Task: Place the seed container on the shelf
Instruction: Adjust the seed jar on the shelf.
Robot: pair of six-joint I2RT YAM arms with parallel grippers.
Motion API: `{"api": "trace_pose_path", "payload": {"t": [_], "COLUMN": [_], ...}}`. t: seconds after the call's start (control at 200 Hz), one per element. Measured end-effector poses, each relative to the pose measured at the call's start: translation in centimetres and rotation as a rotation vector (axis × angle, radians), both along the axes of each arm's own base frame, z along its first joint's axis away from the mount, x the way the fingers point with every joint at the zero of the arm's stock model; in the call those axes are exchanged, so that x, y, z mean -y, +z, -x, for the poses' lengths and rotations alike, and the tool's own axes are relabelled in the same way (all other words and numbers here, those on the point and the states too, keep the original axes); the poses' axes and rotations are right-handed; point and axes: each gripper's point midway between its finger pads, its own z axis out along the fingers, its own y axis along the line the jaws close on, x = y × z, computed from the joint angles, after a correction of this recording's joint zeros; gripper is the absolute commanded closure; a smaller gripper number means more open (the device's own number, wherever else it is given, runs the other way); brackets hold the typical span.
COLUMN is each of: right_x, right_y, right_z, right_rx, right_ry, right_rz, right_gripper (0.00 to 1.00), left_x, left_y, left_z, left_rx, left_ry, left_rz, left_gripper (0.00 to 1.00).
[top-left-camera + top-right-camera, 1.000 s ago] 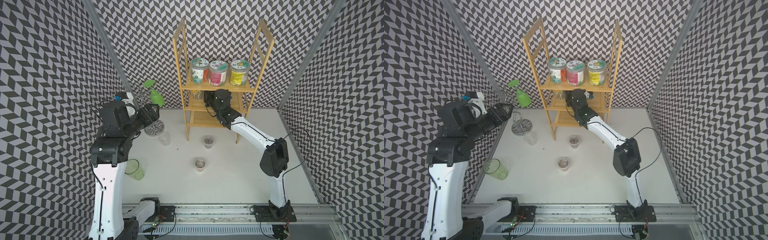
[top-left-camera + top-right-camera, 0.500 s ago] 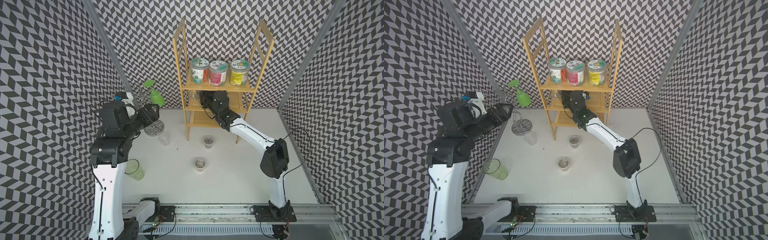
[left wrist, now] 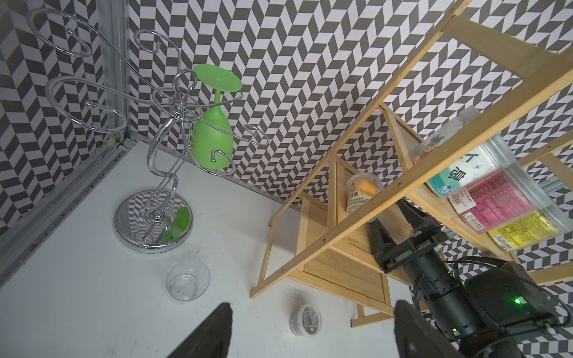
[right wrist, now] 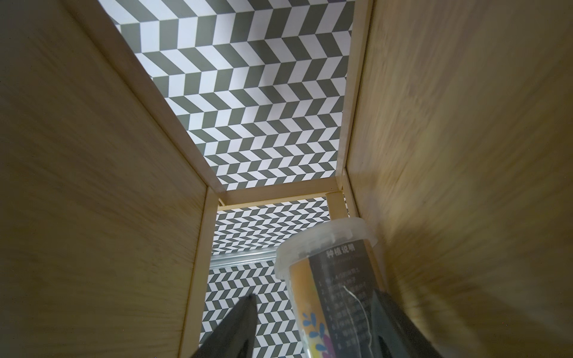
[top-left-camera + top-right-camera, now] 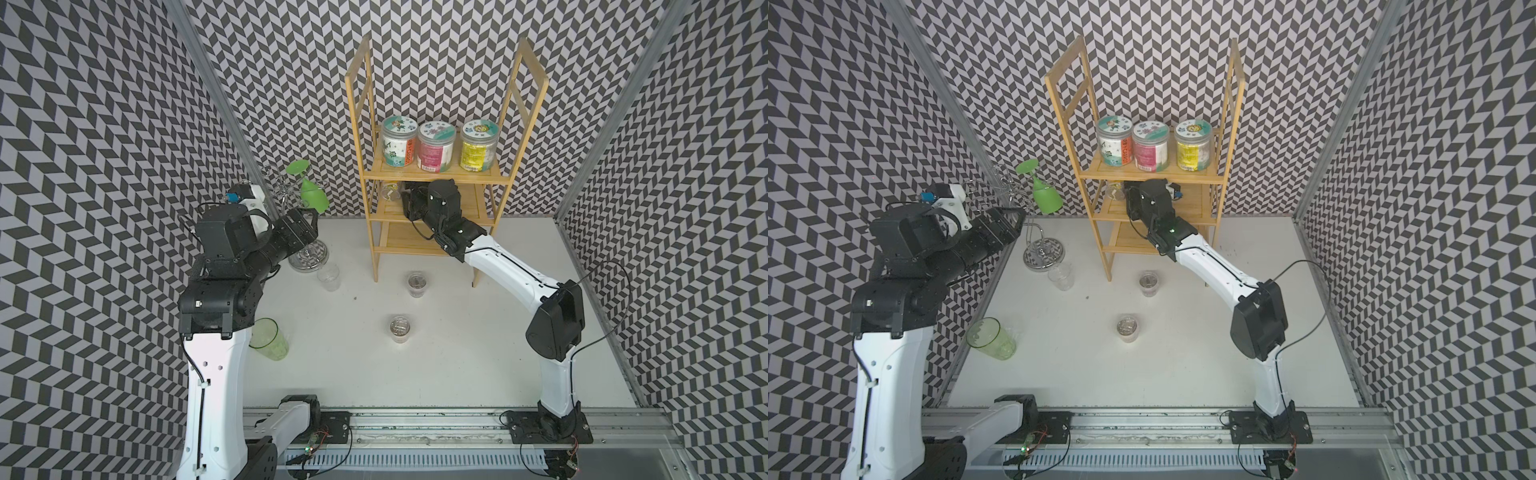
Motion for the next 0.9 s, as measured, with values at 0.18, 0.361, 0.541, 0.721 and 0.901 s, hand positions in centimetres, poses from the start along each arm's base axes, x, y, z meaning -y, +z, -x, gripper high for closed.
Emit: {"api": "trace_pose_path", "payload": {"t": [0.18, 0.361, 0.541, 0.721, 0.901], "right_x": [0.0, 0.2, 0.2, 0.2, 0.5], "right_y": [0.2, 0.6, 0.7, 0.7, 0.8], "right_z": [0.4, 1.7, 2.4, 2.5, 3.0], "right_rx": [0.0, 0.008, 0.007, 0.009, 0.018], "right_ry": [0.005, 0.024, 0.039, 0.039, 0.04], "right_rz": [-0.001, -0.017, -0.015, -0.011, -0.014], "right_gripper": [0.33, 0.3, 0.29, 0.3, 0.31], "left_x": [0.0, 0.0, 0.0, 0.0, 0.0], "left_y": [0.1, 0.3, 0.3, 0.3, 0.3], "left_z": [0.2, 0.4, 0.4, 0.4, 0.4], "left_rx": [0.005, 0.01, 0.01, 0.01, 0.01], "left_ry": [0.0, 0.0, 0.0, 0.0, 0.0], "left_rz": [0.0, 0.0, 0.0, 0.0, -0.001], "left_gripper": [0.17, 0.16, 0.16, 0.16, 0.16]}}
